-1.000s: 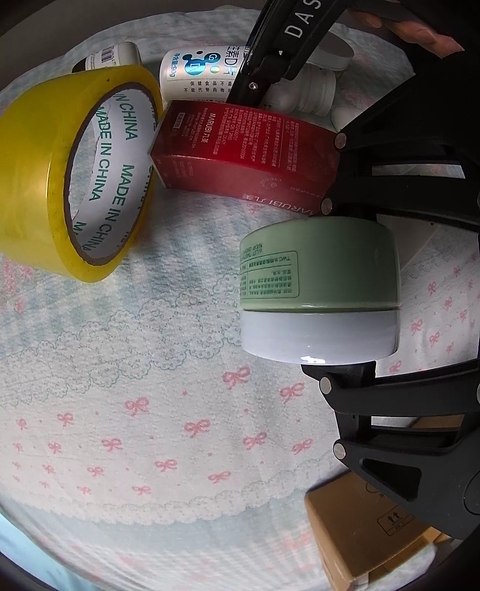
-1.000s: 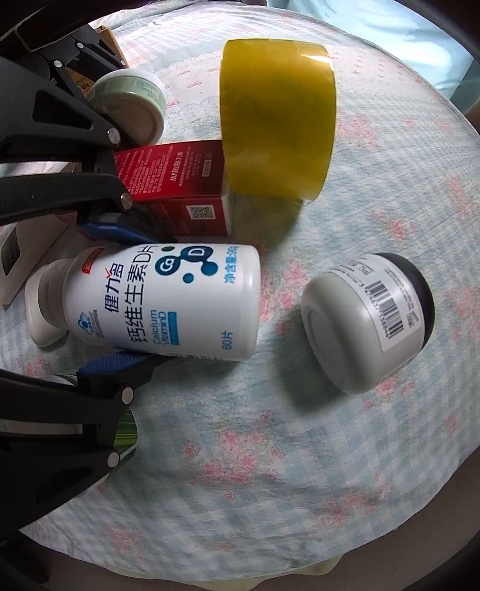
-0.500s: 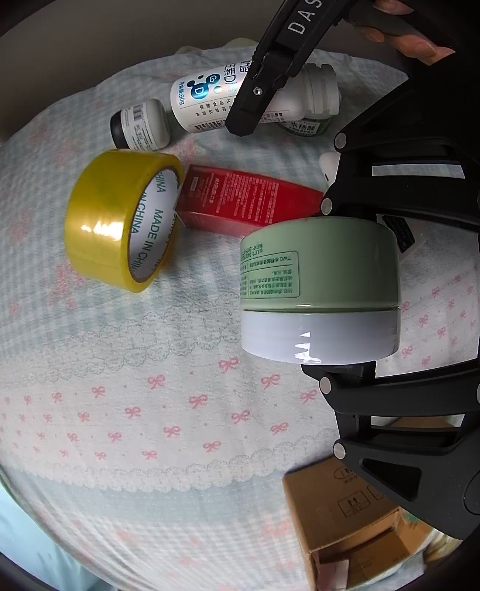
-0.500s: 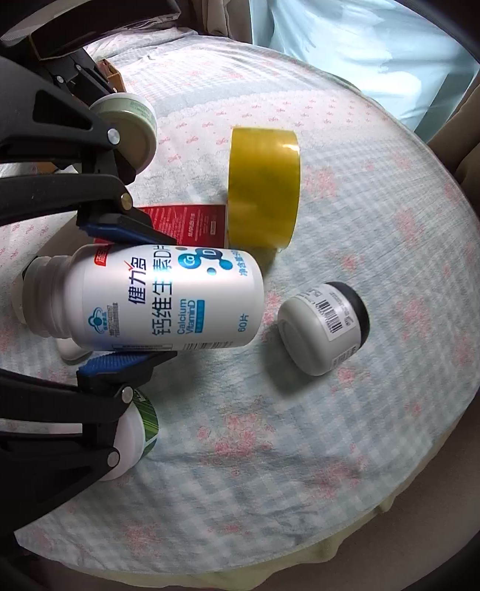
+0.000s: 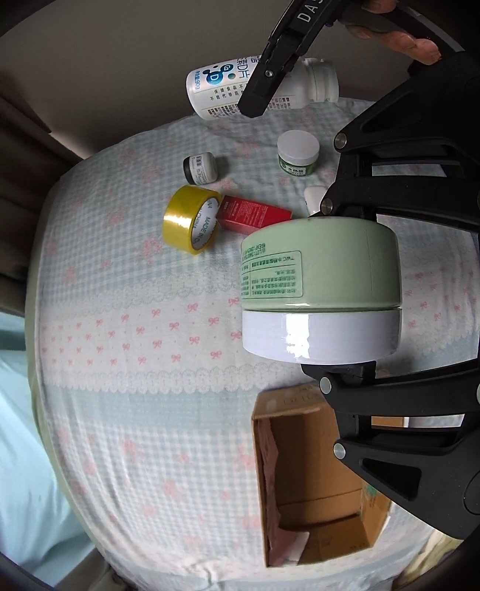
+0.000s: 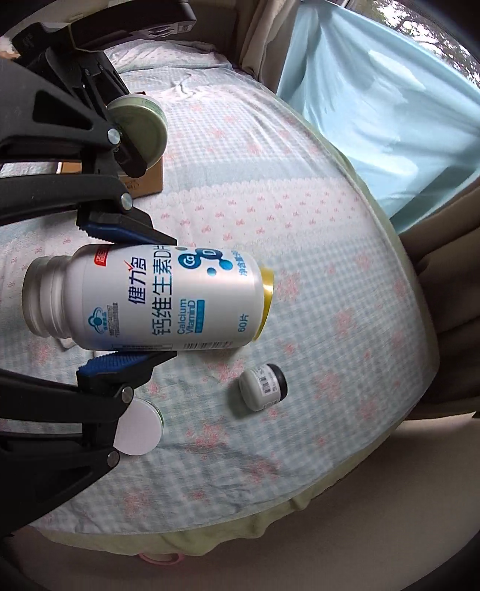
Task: Organize rigid objects
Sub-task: 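Carry the cream jar and vitamin bottle into the cardboard box and release both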
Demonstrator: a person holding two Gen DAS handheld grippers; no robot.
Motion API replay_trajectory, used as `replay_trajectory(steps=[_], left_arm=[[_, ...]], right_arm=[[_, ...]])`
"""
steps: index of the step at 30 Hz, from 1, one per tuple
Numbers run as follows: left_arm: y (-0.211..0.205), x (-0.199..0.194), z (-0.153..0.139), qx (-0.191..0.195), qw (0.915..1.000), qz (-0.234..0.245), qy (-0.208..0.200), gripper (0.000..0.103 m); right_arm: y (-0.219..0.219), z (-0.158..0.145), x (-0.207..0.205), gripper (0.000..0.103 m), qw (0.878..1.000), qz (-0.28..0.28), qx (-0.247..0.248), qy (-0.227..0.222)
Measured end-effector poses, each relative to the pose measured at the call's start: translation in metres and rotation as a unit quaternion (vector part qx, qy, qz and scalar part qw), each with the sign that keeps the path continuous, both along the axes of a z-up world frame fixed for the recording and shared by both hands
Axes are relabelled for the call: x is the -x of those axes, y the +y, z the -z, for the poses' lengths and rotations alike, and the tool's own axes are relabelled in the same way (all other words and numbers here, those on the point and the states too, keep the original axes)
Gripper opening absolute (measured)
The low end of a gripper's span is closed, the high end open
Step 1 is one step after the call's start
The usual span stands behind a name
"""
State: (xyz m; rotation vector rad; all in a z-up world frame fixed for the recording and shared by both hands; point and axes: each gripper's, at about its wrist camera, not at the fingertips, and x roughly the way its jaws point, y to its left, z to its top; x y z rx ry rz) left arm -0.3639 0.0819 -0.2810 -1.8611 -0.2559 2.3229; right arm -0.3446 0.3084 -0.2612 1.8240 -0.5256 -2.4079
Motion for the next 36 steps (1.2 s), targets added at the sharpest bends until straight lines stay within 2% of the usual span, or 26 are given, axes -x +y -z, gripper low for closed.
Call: replay_trajectory(steps=[4,9,14,19,25,28,36], left_arm=[[-0.059,-0.023,-0.022,0.014,0.9995,-0.016,0.025,0.040],[-0.136,-0.053,-0.035,0.039,0.9983,-0.030,0.032,0.040],[-0.207,-0.076,-0.032,0.035,0.9986,-0.025,0.032,0.040],[-0.264,-0.088,-0.015,0.046,0.9985,0.003,0.028,0.040],[-0.303,-0.089,0.024,0.068,0.9966,0.046,0.008,0.040],[-0.313,-0.082,0.052,0.054,0.9974,0.048,-0.005,0.040],[-0.312,-0.065,0.122,0.028,0.9971,0.060,-0.037,0.040]], right_arm=[[-0.033,-0.018,-0.015,0.046,0.999,-0.029,0.015,0.019],[-0.102,-0.049,-0.036,0.046,0.997,-0.065,0.026,0.037],[-0.177,-0.058,-0.054,0.046,0.995,-0.082,0.040,0.033],[-0.244,-0.048,-0.059,0.046,0.995,-0.079,0.051,0.013],[-0.306,-0.020,-0.058,0.046,0.996,-0.065,0.067,-0.011],[-0.327,0.004,-0.051,0.046,0.996,-0.067,0.062,-0.024],[-0.364,0.092,-0.030,0.046,0.989,-0.126,-0.012,-0.071]])
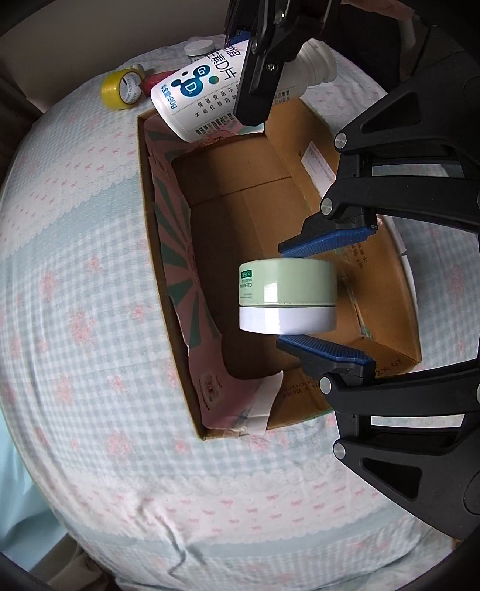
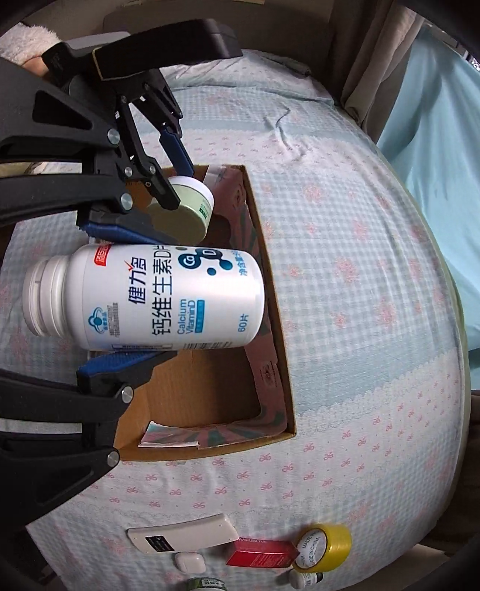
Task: Organize rigid objects
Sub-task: 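Carry the cream jar and vitamin bottle into the cardboard box and release both, then withdraw both tools from the box toward the remaining items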
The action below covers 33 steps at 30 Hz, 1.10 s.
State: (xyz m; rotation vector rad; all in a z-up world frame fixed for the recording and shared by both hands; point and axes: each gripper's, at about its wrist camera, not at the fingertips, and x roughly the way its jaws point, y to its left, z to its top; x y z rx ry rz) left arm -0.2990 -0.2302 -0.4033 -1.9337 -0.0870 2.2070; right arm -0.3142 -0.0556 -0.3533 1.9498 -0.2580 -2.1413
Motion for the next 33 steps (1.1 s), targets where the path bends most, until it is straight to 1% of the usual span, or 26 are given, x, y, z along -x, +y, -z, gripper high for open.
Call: replay_trajectory(steps=[3,5,7,10,13,14,15,16,17,18,19,20,23,26,28,31,33], left_arm=[[-0.001,0.006,0.020,-0.008,0.9999,-0.002,-0.014,0.040],[-0.005,0.009,0.027,-0.017,0.9996,-0.012,-0.019,0.040],[-0.010,0.010,0.029,-0.024,0.9993,-0.021,-0.022,0.040],[-0.014,0.011,0.026,-0.024,0.9993,-0.023,-0.017,0.040],[-0.015,0.014,0.023,-0.018,0.9996,-0.020,-0.012,0.040],[-0.016,0.015,0.022,-0.023,0.9996,-0.017,-0.008,0.042],[-0.017,0.015,0.021,-0.025,0.9996,-0.014,-0.001,0.049],[-0.016,0.015,0.019,-0.021,0.9997,-0.012,0.006,0.081],[-0.015,0.015,0.017,-0.018,0.9997,-0.010,0.010,0.101],[-0.016,0.014,0.015,-0.022,0.9996,-0.008,0.015,0.103],[-0.016,0.013,0.014,-0.029,0.9994,-0.005,0.016,0.103],[-0.015,0.012,0.012,-0.028,0.9995,-0.003,0.016,0.103],[-0.015,0.005,0.010,-0.015,0.9997,0.011,0.017,0.103],[-0.017,-0.003,0.007,-0.011,0.9997,0.011,0.017,0.103],[-0.019,-0.008,0.006,-0.015,0.9997,0.007,0.016,0.103],[-0.019,-0.015,0.004,-0.011,0.9998,0.003,0.016,0.103],[-0.019,-0.017,0.001,-0.010,0.9997,0.000,0.021,0.103]], right_arm=[[-0.004,0.026,0.008,0.046,0.999,-0.025,-0.018,-0.008],[-0.004,0.038,0.013,0.045,0.999,-0.039,-0.033,-0.011],[-0.002,0.045,0.017,0.045,0.998,-0.043,-0.036,-0.014],[-0.001,0.050,0.018,0.045,0.998,-0.046,-0.034,-0.017],[-0.004,0.054,0.017,0.046,0.997,-0.065,-0.035,-0.011],[-0.007,0.055,0.017,0.046,0.997,-0.074,-0.036,-0.008],[-0.009,0.057,0.017,0.046,0.996,-0.083,-0.040,-0.004],[-0.011,0.058,0.017,0.046,0.995,-0.090,-0.046,0.000],[-0.012,0.058,0.017,0.048,0.994,-0.092,-0.050,0.007],[-0.012,0.056,0.018,0.064,0.995,-0.088,-0.052,0.010],[-0.010,0.056,0.019,0.097,0.995,-0.083,-0.053,0.012],[-0.008,0.055,0.019,0.103,0.995,-0.076,-0.059,0.017],[0.003,0.050,0.019,0.103,0.997,-0.056,-0.036,0.024],[0.011,0.041,0.015,0.103,0.998,-0.033,-0.020,0.040],[0.013,0.038,0.014,0.103,0.998,-0.031,-0.024,0.041],[0.012,0.036,0.010,0.103,0.998,-0.032,-0.027,0.037],[0.010,0.035,0.008,0.103,0.998,-0.037,-0.041,0.035]])
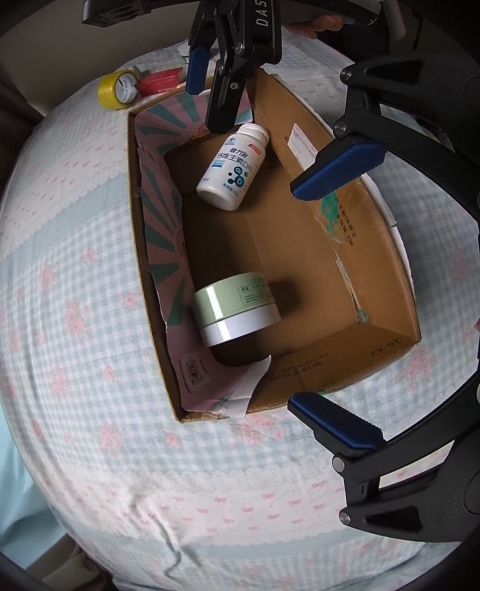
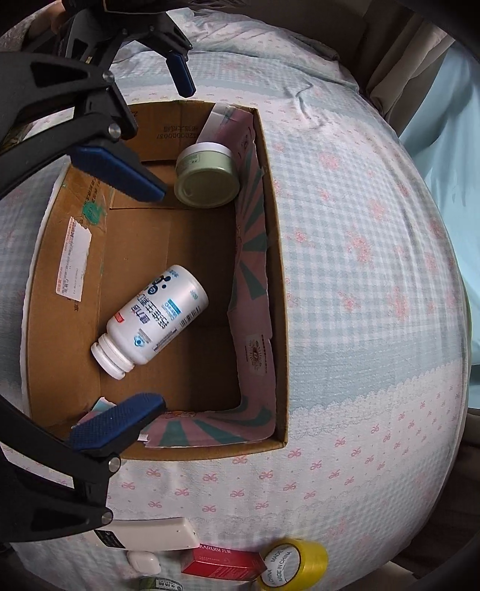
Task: Organize rigid objects
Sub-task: 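Withdraw both tools from the box toward the remaining items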
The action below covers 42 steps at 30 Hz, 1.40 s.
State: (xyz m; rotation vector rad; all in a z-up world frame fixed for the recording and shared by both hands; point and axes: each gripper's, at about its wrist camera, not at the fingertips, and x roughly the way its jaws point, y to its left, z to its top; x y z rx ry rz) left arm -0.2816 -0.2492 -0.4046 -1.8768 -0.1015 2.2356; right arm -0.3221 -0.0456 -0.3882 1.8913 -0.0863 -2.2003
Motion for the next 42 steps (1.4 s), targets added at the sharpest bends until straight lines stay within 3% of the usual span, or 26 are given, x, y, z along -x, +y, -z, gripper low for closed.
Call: replay_trajectory(steps=[12,22,25,31,38,42], left_arm=[[0.003,-0.015,-0.027,0.020,0.9993,-0.008,0.030,0.103],[0.019,-0.038,-0.100,0.054,0.9950,-0.031,0.078,0.103],[0.034,-0.047,-0.122,0.070,0.9921,-0.034,0.099,0.103],[0.083,-0.059,-0.144,0.046,0.9934,-0.018,0.104,0.103],[0.160,-0.073,-0.163,0.029,0.9934,-0.002,0.111,0.103],[0.216,-0.066,-0.173,0.045,0.9924,0.012,0.114,0.103]], right_arm=[[-0.003,-0.019,-0.016,0.103,0.999,-0.024,-0.041,0.003],[0.026,-0.101,-0.045,0.103,0.998,0.015,-0.024,0.064],[0.048,-0.121,-0.056,0.103,0.996,0.039,-0.028,0.070],[0.113,-0.147,-0.087,0.103,0.992,0.087,-0.026,0.087],[0.200,-0.158,-0.122,0.103,0.989,0.090,-0.052,0.109],[0.249,-0.159,-0.130,0.103,0.988,0.087,-0.058,0.116]])
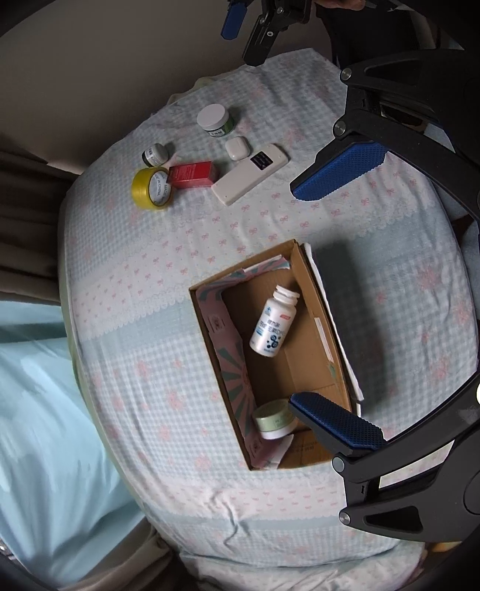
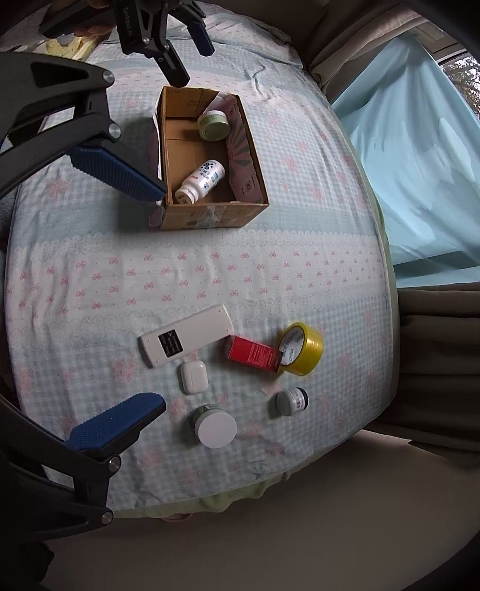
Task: Organize rigid objects
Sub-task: 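Withdraw both tools from the box toward the remaining items, then grasp the red box with the left tool while the right tool grasps the large white lid jar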
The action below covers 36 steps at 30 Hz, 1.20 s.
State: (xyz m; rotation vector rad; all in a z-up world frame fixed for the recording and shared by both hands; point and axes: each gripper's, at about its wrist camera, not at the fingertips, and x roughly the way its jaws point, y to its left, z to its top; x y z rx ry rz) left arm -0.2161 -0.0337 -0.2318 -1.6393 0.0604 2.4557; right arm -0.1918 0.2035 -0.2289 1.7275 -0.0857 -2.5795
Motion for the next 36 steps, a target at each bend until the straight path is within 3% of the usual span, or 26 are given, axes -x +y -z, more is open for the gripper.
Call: replay_trajectory(steps=[6,9,15,20,27,36], left_arm=[[0.085,0.030,0.001,0.007,0.9992,0.039,0.002,0.103],[0.126,0.051,0.009,0.012,0.9988,0.048,-0.003,0.103],[0.193,0.090,0.056,0.021,0.9977,0.049,-0.042,0.103],[0.240,0.119,0.102,0.045,0.9941,0.073,-0.066,0.103],[0.292,0.164,0.164,0.060,0.9870,0.128,-0.076,0.103],[0.320,0.206,0.230,0.053,0.9833,0.140,-0.103,0.103]], right_arm=[[0.072,0.008,0.002,0.103,1.000,0.001,-0.021,0.008],[0.109,0.019,0.011,0.103,1.000,0.002,-0.009,0.008],[0.158,0.068,0.038,0.103,1.000,0.013,-0.026,0.002],[0.175,0.121,0.057,0.103,0.999,0.046,0.002,-0.007],[0.181,0.173,0.071,0.103,0.998,0.053,-0.017,0.037],[0.182,0.223,0.080,0.103,0.999,0.035,-0.020,0.032]])
